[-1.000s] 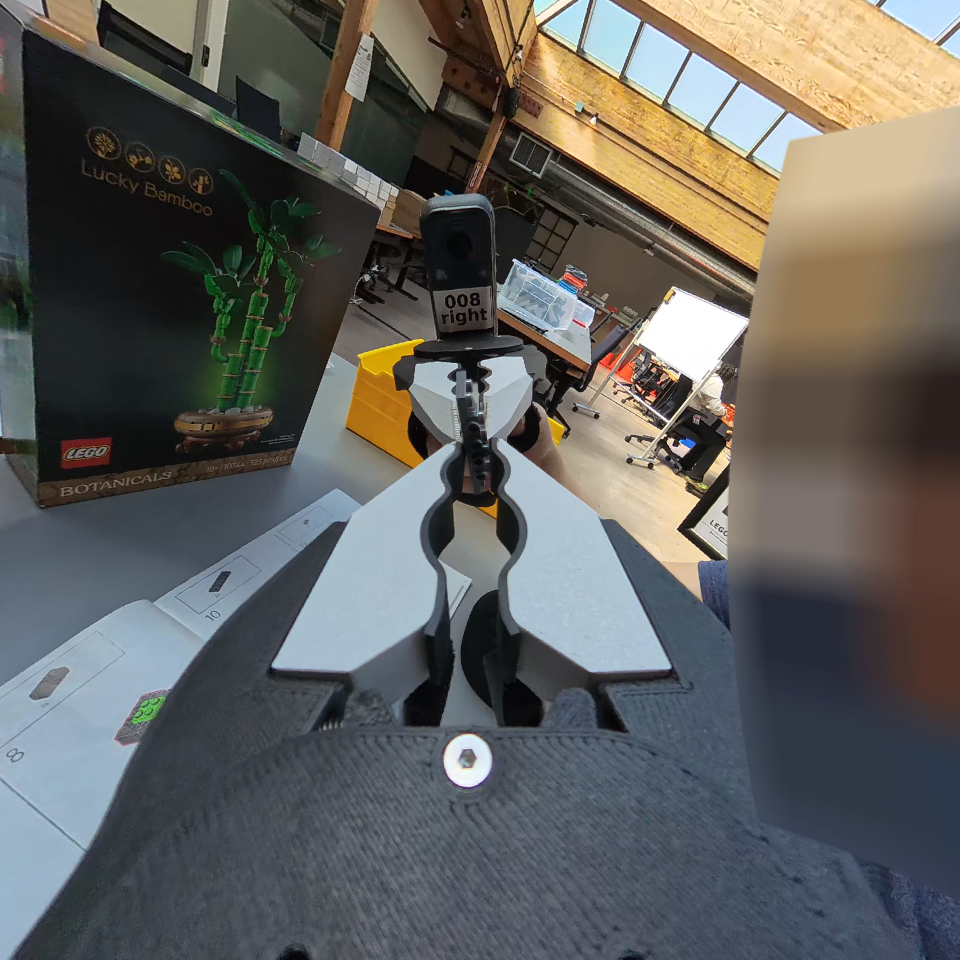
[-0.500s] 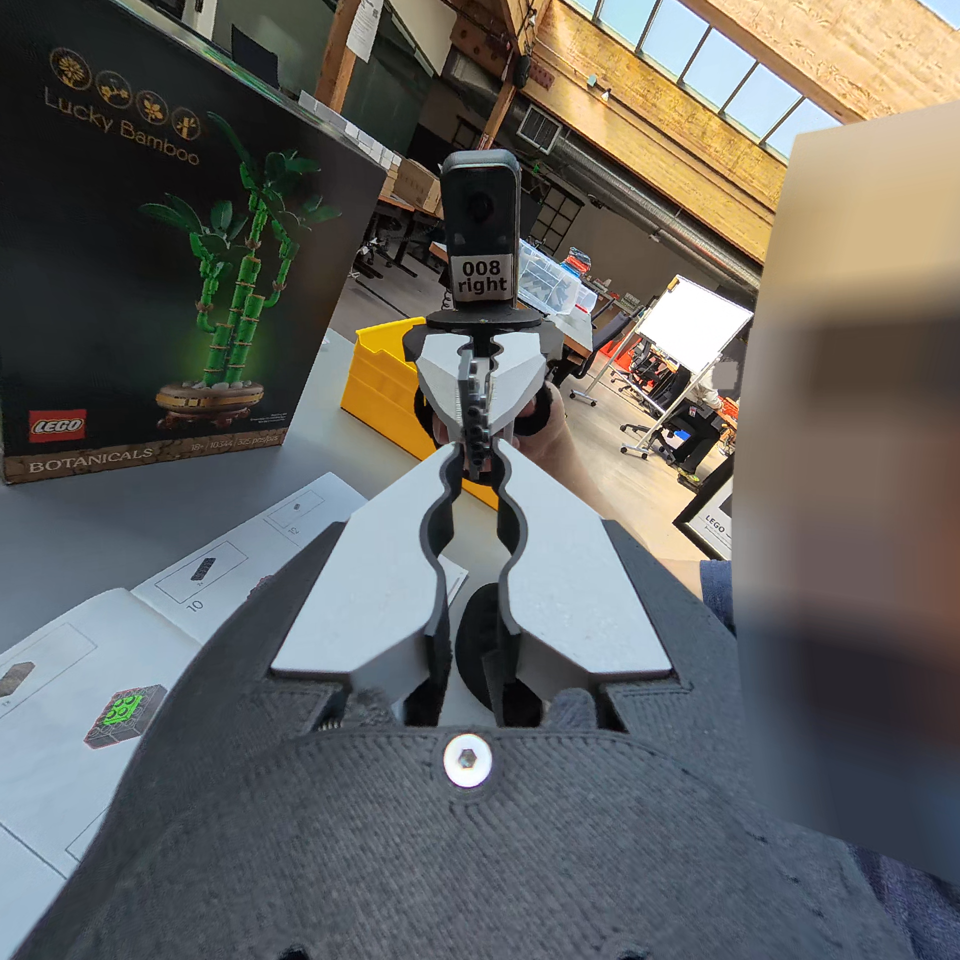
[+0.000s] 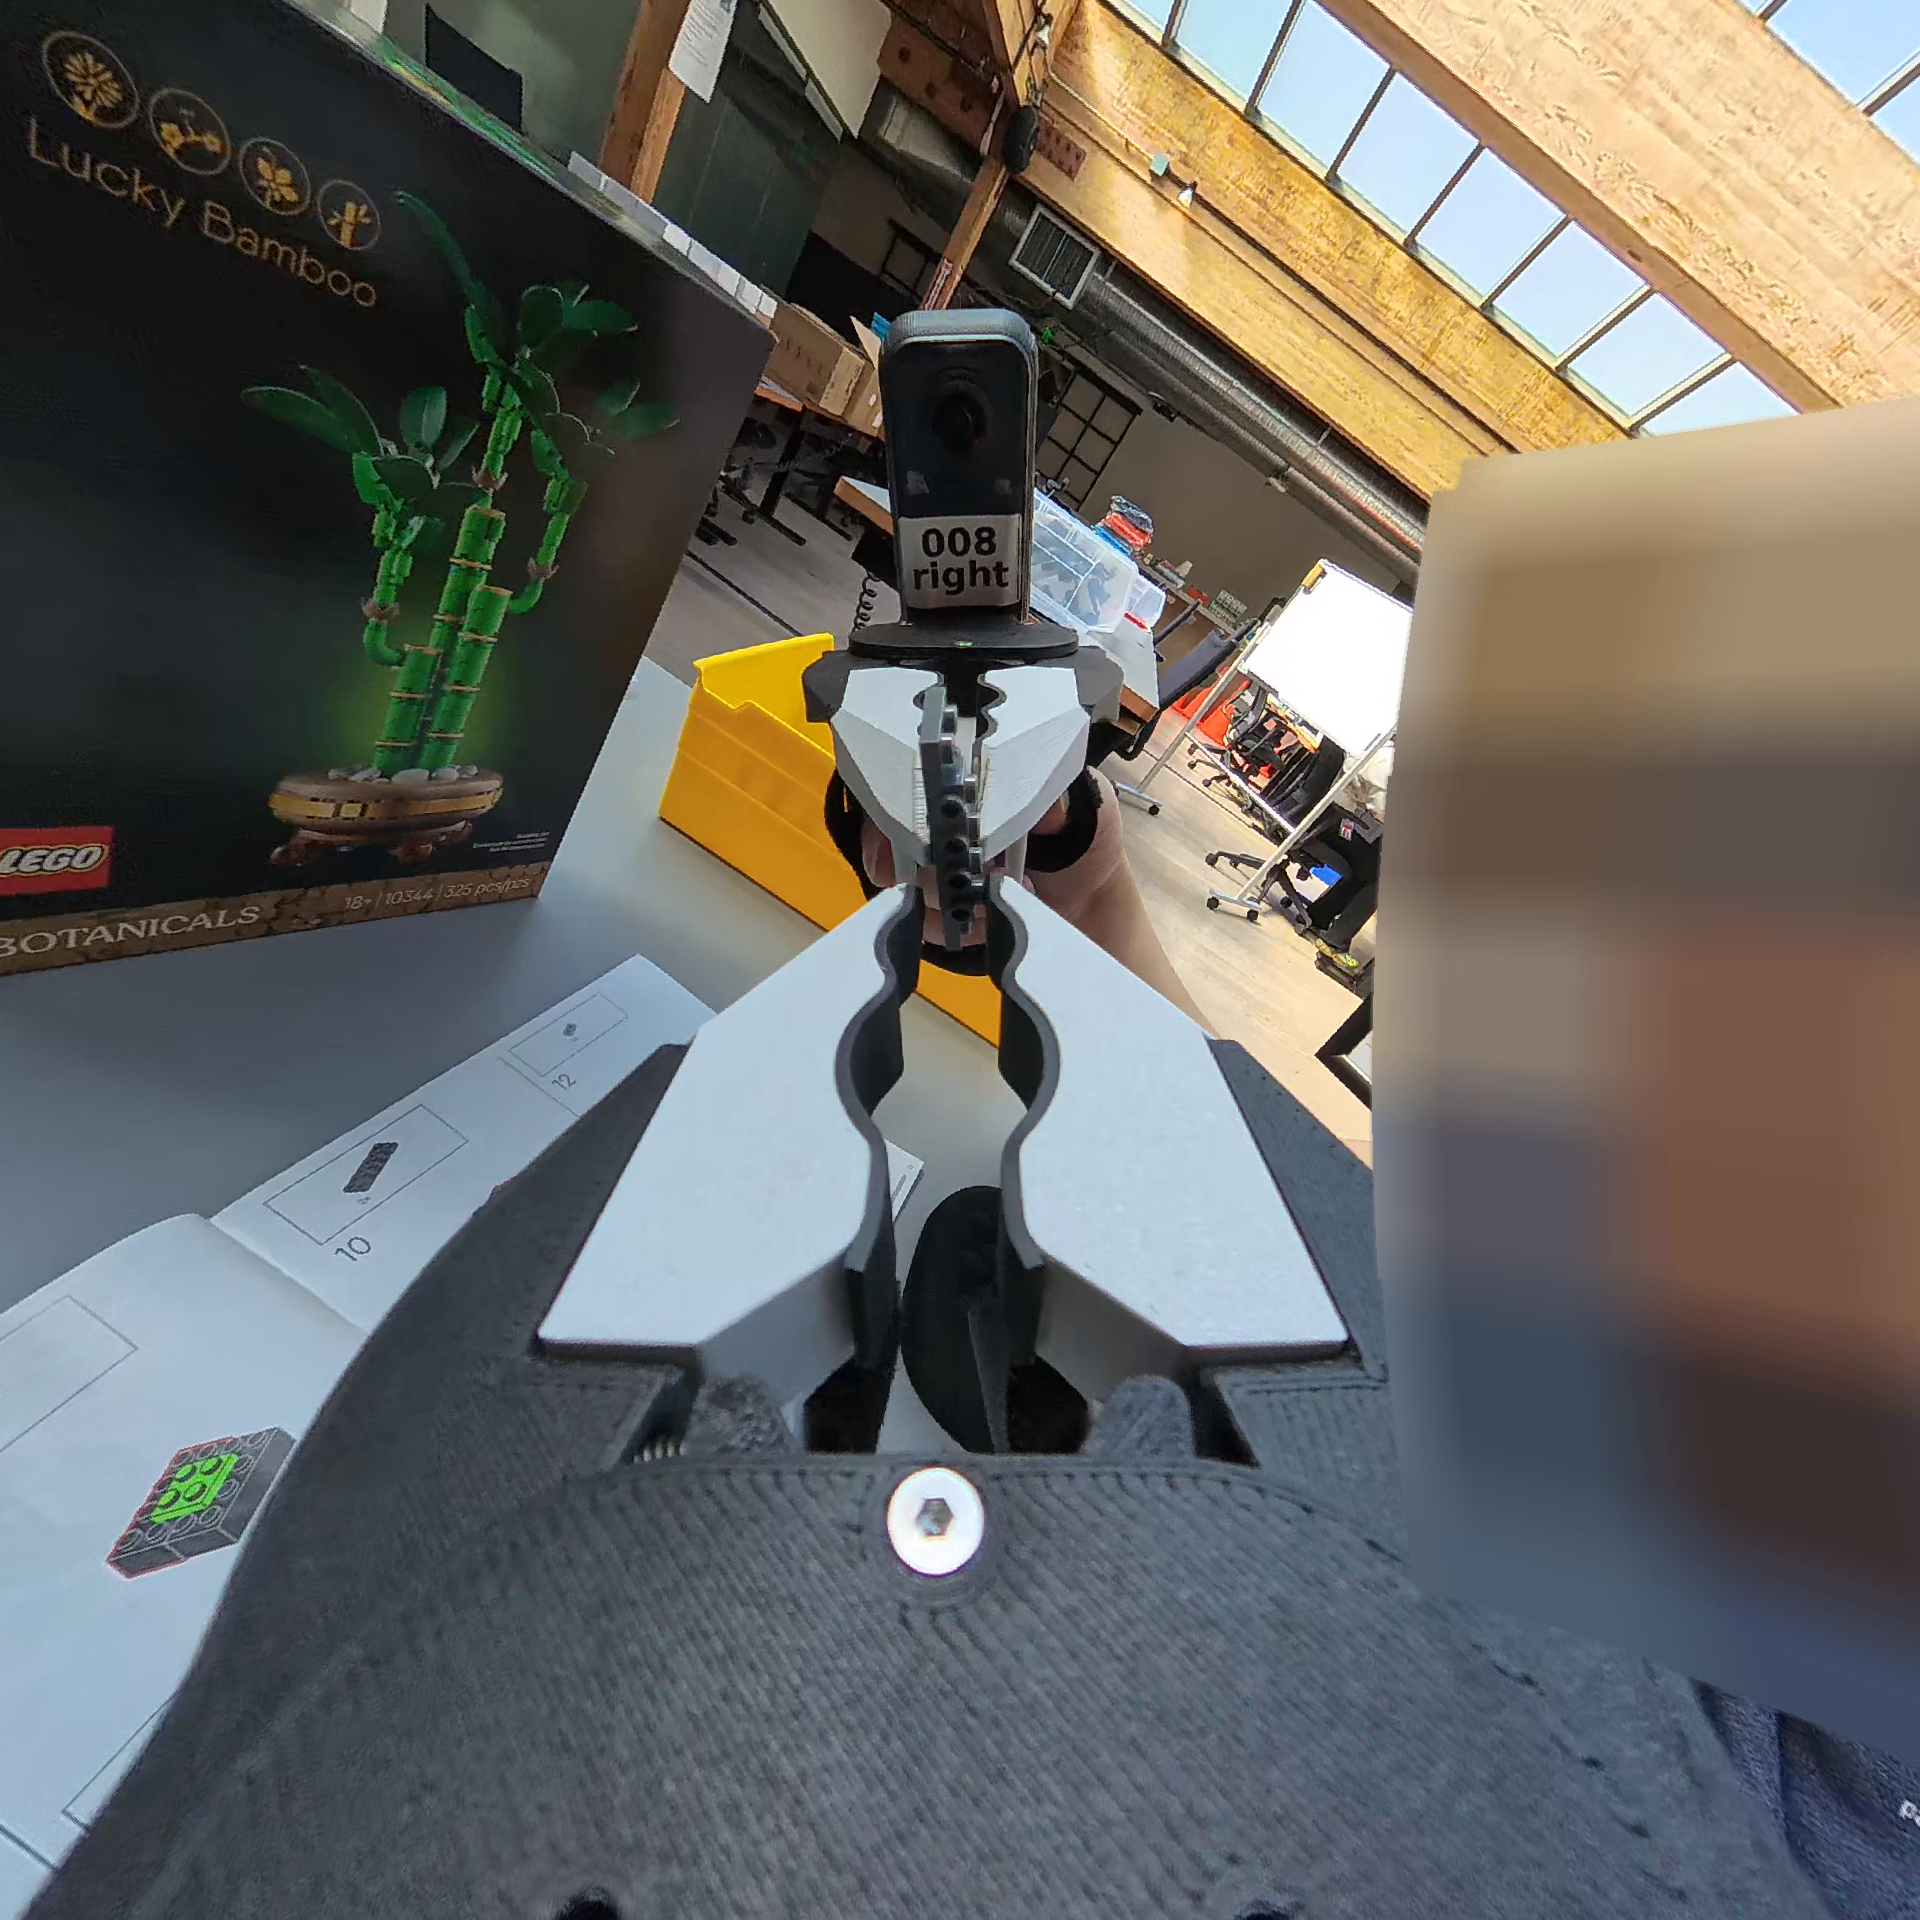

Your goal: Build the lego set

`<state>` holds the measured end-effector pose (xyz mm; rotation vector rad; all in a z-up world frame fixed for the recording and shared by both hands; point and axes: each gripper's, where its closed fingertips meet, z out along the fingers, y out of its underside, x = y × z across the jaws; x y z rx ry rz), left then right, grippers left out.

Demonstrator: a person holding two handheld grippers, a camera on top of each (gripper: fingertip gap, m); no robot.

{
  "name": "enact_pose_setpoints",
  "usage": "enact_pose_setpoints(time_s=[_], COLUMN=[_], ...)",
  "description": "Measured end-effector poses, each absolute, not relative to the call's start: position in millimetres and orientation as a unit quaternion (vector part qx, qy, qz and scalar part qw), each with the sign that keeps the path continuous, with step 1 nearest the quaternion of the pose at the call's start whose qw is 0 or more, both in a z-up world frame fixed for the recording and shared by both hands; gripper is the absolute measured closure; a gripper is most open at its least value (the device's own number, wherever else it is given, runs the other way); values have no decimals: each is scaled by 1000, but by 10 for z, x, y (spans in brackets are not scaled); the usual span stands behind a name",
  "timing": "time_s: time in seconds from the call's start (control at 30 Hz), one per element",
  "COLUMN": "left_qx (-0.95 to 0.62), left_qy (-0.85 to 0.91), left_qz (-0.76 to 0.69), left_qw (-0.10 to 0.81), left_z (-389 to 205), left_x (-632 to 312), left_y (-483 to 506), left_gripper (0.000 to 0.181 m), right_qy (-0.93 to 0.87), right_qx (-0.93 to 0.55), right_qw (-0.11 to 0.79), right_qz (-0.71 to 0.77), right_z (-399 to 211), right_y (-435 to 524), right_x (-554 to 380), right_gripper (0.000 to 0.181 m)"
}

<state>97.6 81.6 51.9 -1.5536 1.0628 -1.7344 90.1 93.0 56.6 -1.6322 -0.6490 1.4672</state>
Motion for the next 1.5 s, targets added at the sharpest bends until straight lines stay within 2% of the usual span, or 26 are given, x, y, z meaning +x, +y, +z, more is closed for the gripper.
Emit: enact_pose_setpoints(time_s=[0.1, 0.27, 0.33, 0.57, 0.63, 0.67, 0.77, 1.07, 1.2, 1.27, 1.5], left_qx=[-581, -585, -583, -581, -582, -585, -586, -569, -577, -575, -581], left_qy=[394, 385, 385, 370, 358, 351, 333, 278, 268, 262, 246], left_qz=[-657, -655, -657, -671, -676, -677, -684, -730, -725, -728, -727], left_qw=[275, 284, 284, 274, 275, 277, 280, 259, 265, 267, 271], left_z=[518, 535, 541, 533, 540, 535, 497, 387, 250, 200, -26], left_x=[989, 1020, 1017, 932, 875, 835, 692, 159, -74, -204, -550], left_y=[826, 872, 862, 846, 874, 898, 921, 760, 723, 718, 632], left_gripper=[175, 170, 175, 175, 155, 153, 160, 153, 160, 174, 175], right_qy=[-252, -248, -247, -227, -218, -213, -199, -202, -206, -198, -203], right_qx=[-650, -647, -647, -619, -601, -593, -572, -617, -624, -618, -628], right_qw=[412, 416, 414, 370, 351, 344, 329, 305, 280, 270, 290], right_qz=[587, 589, 590, 654, 684, 696, 725, 697, 700, 711, 693], right_z=[559, 568, 559, 538, 552, 562, 603, 331, 183, 155, -70], right_y=[948, 954, 958, 936, 923, 919, 919, 923, 824, 778, 694], right_x=[918, 962, 962, 870, 819, 794, 710, 164, -175, -307, -651], right_gripper=[178, 178, 178, 178, 178, 178, 178, 178, 178, 178, 178])
